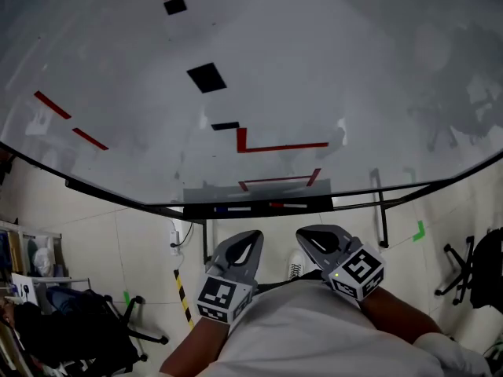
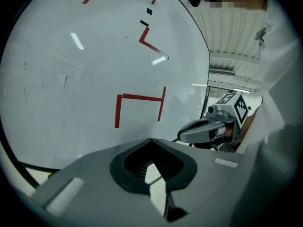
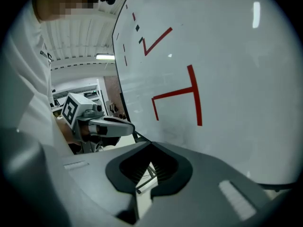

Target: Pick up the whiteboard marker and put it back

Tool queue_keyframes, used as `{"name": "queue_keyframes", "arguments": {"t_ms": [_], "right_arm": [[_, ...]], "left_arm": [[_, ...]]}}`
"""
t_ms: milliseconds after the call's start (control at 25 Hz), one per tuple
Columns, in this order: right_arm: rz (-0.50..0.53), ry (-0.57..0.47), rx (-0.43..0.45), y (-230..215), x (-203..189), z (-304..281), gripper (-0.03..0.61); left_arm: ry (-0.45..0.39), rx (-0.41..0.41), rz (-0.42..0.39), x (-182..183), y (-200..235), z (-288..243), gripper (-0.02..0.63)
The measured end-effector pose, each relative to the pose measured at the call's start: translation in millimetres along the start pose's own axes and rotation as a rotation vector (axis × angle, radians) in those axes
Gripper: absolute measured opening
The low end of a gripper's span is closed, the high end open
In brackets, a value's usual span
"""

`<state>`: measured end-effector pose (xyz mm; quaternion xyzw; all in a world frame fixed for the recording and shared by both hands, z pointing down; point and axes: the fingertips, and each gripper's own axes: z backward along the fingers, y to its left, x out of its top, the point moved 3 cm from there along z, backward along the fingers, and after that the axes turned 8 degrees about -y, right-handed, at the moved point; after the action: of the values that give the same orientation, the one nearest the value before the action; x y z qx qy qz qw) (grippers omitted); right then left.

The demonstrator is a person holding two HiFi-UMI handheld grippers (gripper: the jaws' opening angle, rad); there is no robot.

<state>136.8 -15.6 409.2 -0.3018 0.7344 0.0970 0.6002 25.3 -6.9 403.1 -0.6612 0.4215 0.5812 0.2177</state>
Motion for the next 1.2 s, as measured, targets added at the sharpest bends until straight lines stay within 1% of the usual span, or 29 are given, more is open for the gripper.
{"name": "queue_keyframes", "arguments": {"t_ms": [120,280,480,680,880,1000,1080,1120,1200], "right_arm": [[-0.006,0.018,0.023,-13,-5,0,0.002],[-0.012,0.016,0.024,-14,-8,-2,0.002],[-0.019,-0.007,-0.038,-15,-3,-9,0.002],[-0.015,-0.003,-0.107,-10,-8,-21,0.002],[0.013,0.012,-0.155,-9,-11,-34,0.002],[0.046,0.027,-0.166,-9,-10,-42,0.002],[0.086,0.048,-0.169,-8,-11,-47,0.002],[0.127,0.069,-0.170,-7,-12,-48,0.002],[0.270,0.143,-0.174,-4,-13,-52,0.002]], "left_arm": [[0.010,0.023,-0.031,0,0,-12,0.017],[0.040,0.021,-0.045,-4,4,-14,0.017],[0.069,-0.035,-0.070,-2,15,-15,0.017],[0.100,-0.104,-0.085,-6,29,-10,0.017],[0.104,-0.129,-0.088,-8,46,-2,0.017],[0.107,-0.138,-0.083,-9,55,1,0.017],[0.113,-0.140,-0.080,-11,59,3,0.017],[0.116,-0.141,-0.079,-11,61,4,0.017],[0.123,-0.148,-0.074,-13,62,6,0.017]]}}
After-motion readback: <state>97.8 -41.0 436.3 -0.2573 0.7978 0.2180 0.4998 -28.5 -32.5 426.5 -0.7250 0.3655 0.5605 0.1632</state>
